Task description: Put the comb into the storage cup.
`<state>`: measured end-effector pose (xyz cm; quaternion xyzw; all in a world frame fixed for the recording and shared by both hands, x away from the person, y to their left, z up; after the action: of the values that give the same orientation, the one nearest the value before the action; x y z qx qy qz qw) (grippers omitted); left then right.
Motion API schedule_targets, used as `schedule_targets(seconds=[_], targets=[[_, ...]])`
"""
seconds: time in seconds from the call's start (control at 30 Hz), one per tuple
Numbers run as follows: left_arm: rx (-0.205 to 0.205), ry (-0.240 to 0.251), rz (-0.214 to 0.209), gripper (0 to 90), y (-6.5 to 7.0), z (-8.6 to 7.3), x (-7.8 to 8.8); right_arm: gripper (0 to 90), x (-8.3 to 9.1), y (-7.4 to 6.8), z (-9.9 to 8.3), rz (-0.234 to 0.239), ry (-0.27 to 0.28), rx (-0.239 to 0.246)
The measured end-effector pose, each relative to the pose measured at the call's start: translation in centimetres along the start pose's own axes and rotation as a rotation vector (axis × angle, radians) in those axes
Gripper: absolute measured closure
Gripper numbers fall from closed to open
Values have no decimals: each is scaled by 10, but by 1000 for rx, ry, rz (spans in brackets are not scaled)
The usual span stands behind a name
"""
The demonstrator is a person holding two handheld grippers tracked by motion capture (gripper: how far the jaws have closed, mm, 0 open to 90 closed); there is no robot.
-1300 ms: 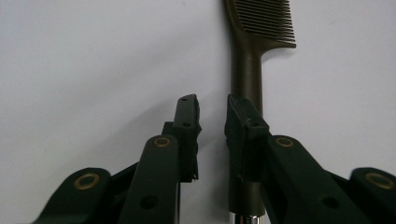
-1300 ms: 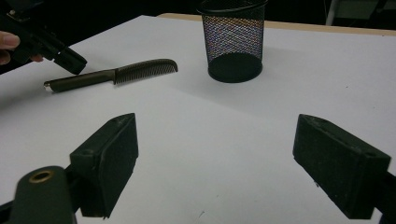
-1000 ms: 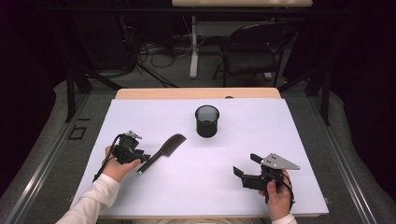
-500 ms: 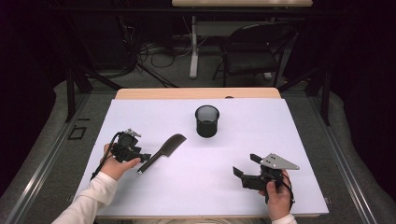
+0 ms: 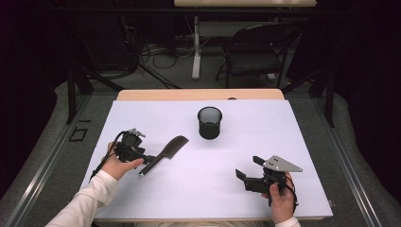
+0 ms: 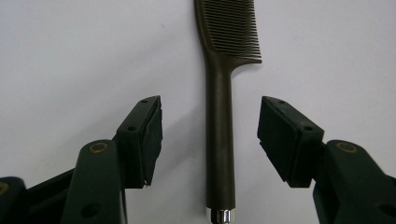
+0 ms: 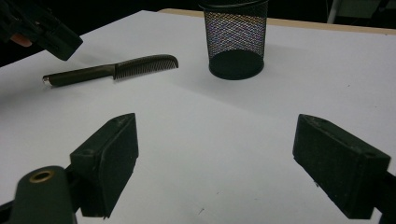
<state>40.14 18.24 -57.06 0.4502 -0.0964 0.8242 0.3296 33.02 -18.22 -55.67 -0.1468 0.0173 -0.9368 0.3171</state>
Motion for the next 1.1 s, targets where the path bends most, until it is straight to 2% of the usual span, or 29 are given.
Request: schedule_targets(seconds=[0.17,0.2,0.4,0.47,0.57,0.7,0.8,0.83,0.87,0.93,1.1], targets=[[-8,-18,-2,379,2,0,-1,140,0,0,0,0,-5,1],[-5,-37,-3,364,3,0,-1,140,0,0,-1,-1,-6,3],[-3,-59,-2,299,3,0,-1,140,0,0,-1,1,-5,2],[1,-70,5,232,3,0,-2,140,0,0,-1,1,-6,3],[-24,-108,26,143,1,-3,-6,140,0,0,-1,2,-11,1],[-23,-117,33,139,1,-4,-9,140,0,0,-1,2,-13,4],[-18,-119,37,97,0,-3,-10,140,0,0,-2,4,-15,4],[-21,-123,54,91,-2,-3,-10,140,0,0,-2,4,-15,6],[-21,-123,54,86,-2,-3,-10,140,-1,0,-2,4,-15,6],[1,-127,83,83,-6,-3,-11,140,0,0,-2,3,-16,5],[5,-156,98,81,-9,-5,-13,140,-1,-1,-2,5,-12,4]])
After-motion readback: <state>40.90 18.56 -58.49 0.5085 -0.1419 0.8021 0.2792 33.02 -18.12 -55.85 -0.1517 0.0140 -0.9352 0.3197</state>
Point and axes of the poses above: each handheld gripper's, and its own axes: x roughly backward along the jaws, z roughly out of its top, y roughly to its right, the point moved 8 cm from there along -x, roughly forward along the jaws, and after that the axes turned 7 degrees about y, right-handed, at the moved point
